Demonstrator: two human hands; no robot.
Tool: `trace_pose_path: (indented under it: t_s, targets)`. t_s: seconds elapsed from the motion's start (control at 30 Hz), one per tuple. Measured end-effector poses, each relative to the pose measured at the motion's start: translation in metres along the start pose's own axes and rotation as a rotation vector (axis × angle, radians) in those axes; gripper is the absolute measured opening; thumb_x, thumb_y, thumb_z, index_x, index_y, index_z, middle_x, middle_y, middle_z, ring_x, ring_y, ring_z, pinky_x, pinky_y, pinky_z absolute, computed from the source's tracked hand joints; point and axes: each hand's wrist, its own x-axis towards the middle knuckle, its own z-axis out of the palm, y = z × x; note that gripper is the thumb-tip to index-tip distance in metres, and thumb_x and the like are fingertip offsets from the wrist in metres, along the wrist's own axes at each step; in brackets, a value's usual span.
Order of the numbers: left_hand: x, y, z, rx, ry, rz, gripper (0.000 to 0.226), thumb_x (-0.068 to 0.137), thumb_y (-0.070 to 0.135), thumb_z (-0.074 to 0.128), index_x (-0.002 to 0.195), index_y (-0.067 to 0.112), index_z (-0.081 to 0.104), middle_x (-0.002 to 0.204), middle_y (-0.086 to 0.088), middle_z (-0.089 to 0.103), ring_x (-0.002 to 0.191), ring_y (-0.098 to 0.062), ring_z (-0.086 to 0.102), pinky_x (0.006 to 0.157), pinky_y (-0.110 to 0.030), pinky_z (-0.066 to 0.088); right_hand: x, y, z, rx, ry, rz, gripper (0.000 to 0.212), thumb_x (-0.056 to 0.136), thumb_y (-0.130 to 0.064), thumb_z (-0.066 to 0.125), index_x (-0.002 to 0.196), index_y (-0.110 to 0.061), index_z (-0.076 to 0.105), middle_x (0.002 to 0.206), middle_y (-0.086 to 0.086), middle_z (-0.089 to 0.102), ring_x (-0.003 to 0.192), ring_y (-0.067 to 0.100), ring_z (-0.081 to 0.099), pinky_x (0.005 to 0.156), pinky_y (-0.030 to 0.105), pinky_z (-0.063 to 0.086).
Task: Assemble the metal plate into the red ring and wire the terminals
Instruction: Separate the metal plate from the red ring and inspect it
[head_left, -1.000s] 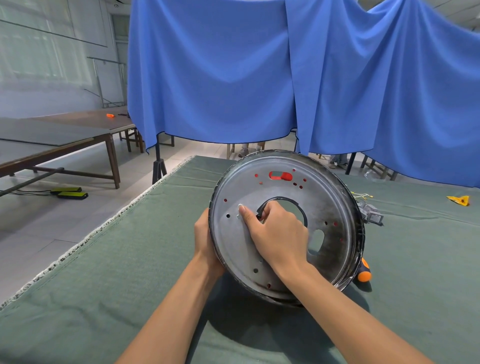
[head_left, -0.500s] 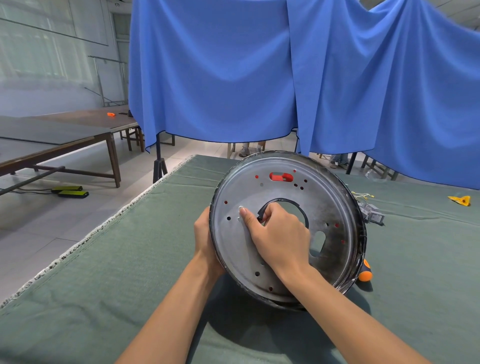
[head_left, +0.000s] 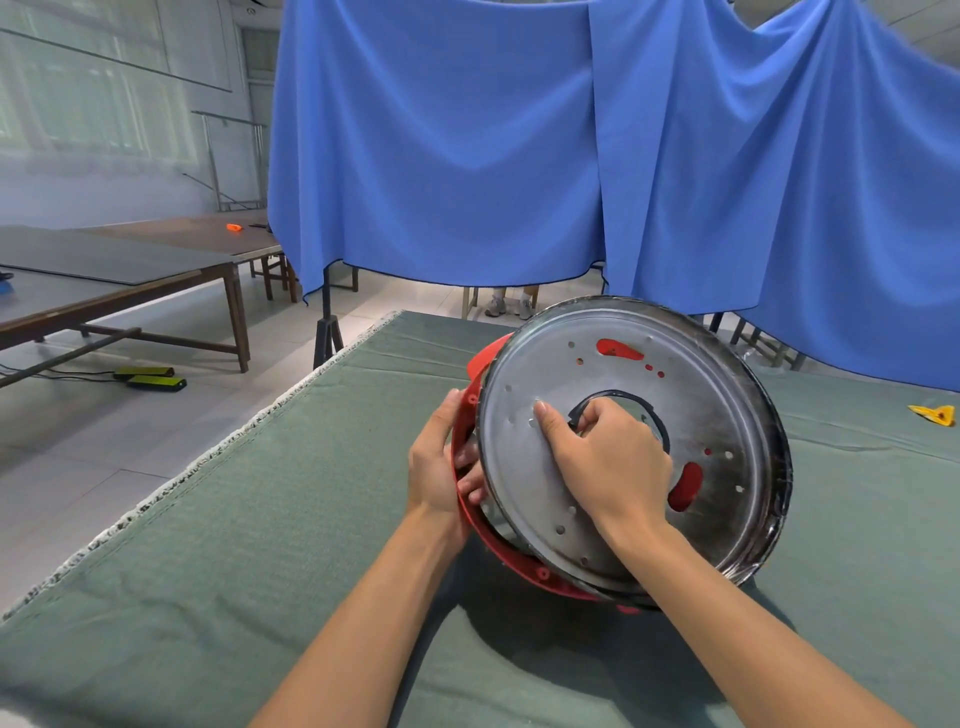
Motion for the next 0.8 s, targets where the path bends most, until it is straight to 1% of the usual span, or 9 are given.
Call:
trace_pose_path:
  t_s: [0.13,0.2,0.27,0.3,0.4,0.53,0.67,0.73,0.8]
  targets:
    - [-0.001,0.000,0.000,0.044,0.017,0.036,0.031,0.088,0.036,0.055,0.067,0.015,0.050,0.045,0.004,0.024,0.030,-0.007,0.020,0.033,-0.016,0.017,-0.001,0.002,-0.004,-0.011,-0.002,0.002,0.050,0.084,-0.064,0.049,0.057,-0.023,0.039,0.053,-0.009,0.048,0.051,0.007,0.045,0.046,0.023,0.024]
    - [-0.001,0.001,0.000,0.085,0.017,0.069,0.026,0.089,0.035,0.055,0.087,0.009,0.058,0.048,0.003,0.023,0.032,-0.007,0.020,0.035,-0.017,0.017,-0.002,0.002,-0.004,-0.008,-0.008,0.002,0.050,0.084,-0.064,0.049,0.058,-0.023,0.041,0.053,-0.009,0.048,0.052,0.008,0.046,0.047,0.022,0.026]
    - [-0.001,0.001,0.001,0.137,0.035,0.101,0.038,0.090,0.035,0.055,0.116,0.007,0.058,0.051,0.001,0.023,0.034,-0.008,0.020,0.035,-0.018,0.018,-0.002,0.003,-0.004,-0.008,-0.010,0.001,0.051,0.084,-0.065,0.049,0.059,-0.021,0.043,0.053,-0.009,0.049,0.052,0.009,0.048,0.048,0.022,0.030]
    - [0.000,0.002,0.000,0.164,0.048,0.115,0.041,0.090,0.036,0.056,0.118,0.006,0.058,0.051,0.001,0.024,0.034,-0.009,0.020,0.035,-0.017,0.019,-0.002,0.003,-0.004,-0.006,-0.007,-0.002,0.051,0.084,-0.065,0.049,0.059,-0.021,0.044,0.053,-0.008,0.050,0.053,0.010,0.048,0.048,0.022,0.031]
    - [0.002,0.003,-0.001,0.266,0.087,0.163,0.023,0.089,0.036,0.059,0.085,0.015,0.066,0.051,-0.001,0.033,0.036,-0.010,0.028,0.033,-0.017,0.028,-0.003,0.002,-0.006,0.013,0.004,-0.015,0.050,0.083,-0.065,0.049,0.060,-0.021,0.046,0.054,-0.008,0.051,0.053,0.011,0.049,0.048,0.021,0.034]
    - [0.006,0.007,-0.002,0.398,0.165,0.275,0.024,0.093,0.023,0.055,0.078,0.013,0.071,0.063,-0.006,0.058,0.046,-0.010,0.051,0.039,-0.018,0.042,-0.005,-0.001,-0.008,0.015,0.003,-0.042,0.049,0.083,-0.066,0.049,0.060,-0.022,0.045,0.054,-0.008,0.050,0.053,0.011,0.049,0.048,0.021,0.035]
    - [0.007,0.010,-0.006,0.528,0.234,0.285,0.045,0.091,0.014,0.054,0.046,0.018,0.049,0.045,0.002,0.043,0.034,-0.005,0.039,0.032,-0.012,0.030,-0.006,-0.006,-0.007,0.007,-0.008,-0.067,0.049,0.083,-0.066,0.049,0.058,-0.025,0.042,0.054,-0.010,0.049,0.052,0.010,0.048,0.047,0.019,0.031]
    - [0.008,0.011,-0.008,0.534,0.225,0.263,0.037,0.090,0.012,0.055,0.053,0.012,0.052,0.055,-0.007,0.045,0.048,-0.013,0.042,0.040,-0.014,0.034,-0.007,-0.010,-0.005,0.006,-0.027,-0.082,0.049,0.082,-0.067,0.049,0.057,-0.025,0.041,0.053,-0.010,0.048,0.051,0.009,0.047,0.046,0.019,0.028]
    - [0.006,0.014,-0.004,0.444,0.150,0.202,0.020,0.092,0.013,0.054,0.079,0.004,0.065,0.074,-0.013,0.063,0.065,-0.021,0.055,0.056,-0.024,0.050,-0.007,-0.014,-0.001,-0.016,-0.044,-0.089,0.051,0.082,-0.068,0.048,0.057,-0.025,0.039,0.052,-0.010,0.047,0.050,0.007,0.045,0.046,0.021,0.026]
